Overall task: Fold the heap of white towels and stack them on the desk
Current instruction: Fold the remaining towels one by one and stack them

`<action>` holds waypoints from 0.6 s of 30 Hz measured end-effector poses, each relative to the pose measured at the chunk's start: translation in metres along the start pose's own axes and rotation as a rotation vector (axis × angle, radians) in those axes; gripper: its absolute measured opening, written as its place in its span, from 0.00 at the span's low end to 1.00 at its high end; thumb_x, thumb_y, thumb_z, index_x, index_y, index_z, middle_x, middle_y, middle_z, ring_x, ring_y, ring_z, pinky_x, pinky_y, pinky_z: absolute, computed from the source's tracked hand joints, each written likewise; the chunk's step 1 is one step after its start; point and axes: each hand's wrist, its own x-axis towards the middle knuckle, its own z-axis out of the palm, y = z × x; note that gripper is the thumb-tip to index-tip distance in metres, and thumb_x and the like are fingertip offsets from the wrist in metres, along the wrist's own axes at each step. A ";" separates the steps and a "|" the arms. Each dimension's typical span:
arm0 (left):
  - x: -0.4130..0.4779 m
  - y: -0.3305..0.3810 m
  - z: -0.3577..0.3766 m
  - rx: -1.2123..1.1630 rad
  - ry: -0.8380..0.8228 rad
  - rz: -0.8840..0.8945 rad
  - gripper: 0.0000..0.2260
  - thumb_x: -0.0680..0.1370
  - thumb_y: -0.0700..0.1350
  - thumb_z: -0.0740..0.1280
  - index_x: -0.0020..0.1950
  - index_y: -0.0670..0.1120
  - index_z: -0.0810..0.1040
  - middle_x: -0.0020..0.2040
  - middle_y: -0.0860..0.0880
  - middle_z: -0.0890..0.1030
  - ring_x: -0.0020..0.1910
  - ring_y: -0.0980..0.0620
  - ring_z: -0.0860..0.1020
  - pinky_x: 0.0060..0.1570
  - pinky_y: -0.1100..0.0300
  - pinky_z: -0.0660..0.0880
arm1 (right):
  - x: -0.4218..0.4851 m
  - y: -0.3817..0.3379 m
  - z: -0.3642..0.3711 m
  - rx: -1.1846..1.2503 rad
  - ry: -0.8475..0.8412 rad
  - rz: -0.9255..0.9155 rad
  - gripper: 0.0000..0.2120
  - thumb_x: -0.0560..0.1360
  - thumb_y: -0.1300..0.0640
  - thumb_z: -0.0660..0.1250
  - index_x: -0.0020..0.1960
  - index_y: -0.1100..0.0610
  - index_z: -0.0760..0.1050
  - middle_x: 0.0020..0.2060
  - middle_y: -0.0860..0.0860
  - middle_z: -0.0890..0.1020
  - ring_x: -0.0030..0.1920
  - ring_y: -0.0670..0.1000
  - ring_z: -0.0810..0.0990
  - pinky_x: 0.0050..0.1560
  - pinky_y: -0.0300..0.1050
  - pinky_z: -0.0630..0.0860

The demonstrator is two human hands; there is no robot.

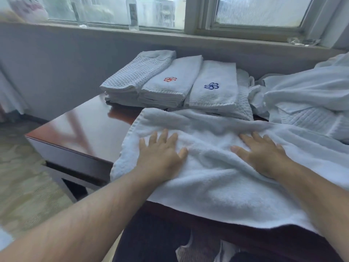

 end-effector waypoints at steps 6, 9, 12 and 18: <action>0.008 0.033 -0.019 -0.086 0.082 0.051 0.21 0.81 0.46 0.56 0.75 0.49 0.66 0.78 0.46 0.61 0.78 0.43 0.54 0.76 0.40 0.48 | -0.016 0.002 -0.005 0.281 0.265 -0.137 0.19 0.80 0.44 0.63 0.66 0.50 0.79 0.66 0.50 0.79 0.66 0.51 0.74 0.62 0.46 0.68; 0.015 0.081 -0.023 -0.271 0.299 0.331 0.20 0.78 0.39 0.60 0.69 0.51 0.76 0.71 0.50 0.72 0.71 0.46 0.65 0.71 0.53 0.60 | -0.033 0.026 -0.016 0.314 0.365 -0.063 0.10 0.77 0.49 0.68 0.53 0.51 0.84 0.51 0.49 0.85 0.50 0.47 0.79 0.50 0.41 0.69; 0.020 0.143 -0.012 -0.319 0.101 0.537 0.15 0.80 0.45 0.59 0.65 0.54 0.78 0.67 0.51 0.76 0.68 0.49 0.70 0.67 0.53 0.67 | -0.060 0.060 -0.024 0.203 0.405 0.051 0.09 0.75 0.51 0.68 0.37 0.52 0.80 0.36 0.47 0.83 0.41 0.51 0.80 0.41 0.43 0.68; 0.020 0.203 0.020 0.019 -0.061 0.573 0.27 0.80 0.67 0.46 0.59 0.52 0.76 0.65 0.47 0.75 0.66 0.45 0.70 0.64 0.43 0.67 | -0.094 0.141 -0.044 -0.179 0.102 0.411 0.28 0.77 0.32 0.52 0.51 0.53 0.78 0.51 0.53 0.82 0.51 0.53 0.79 0.50 0.47 0.75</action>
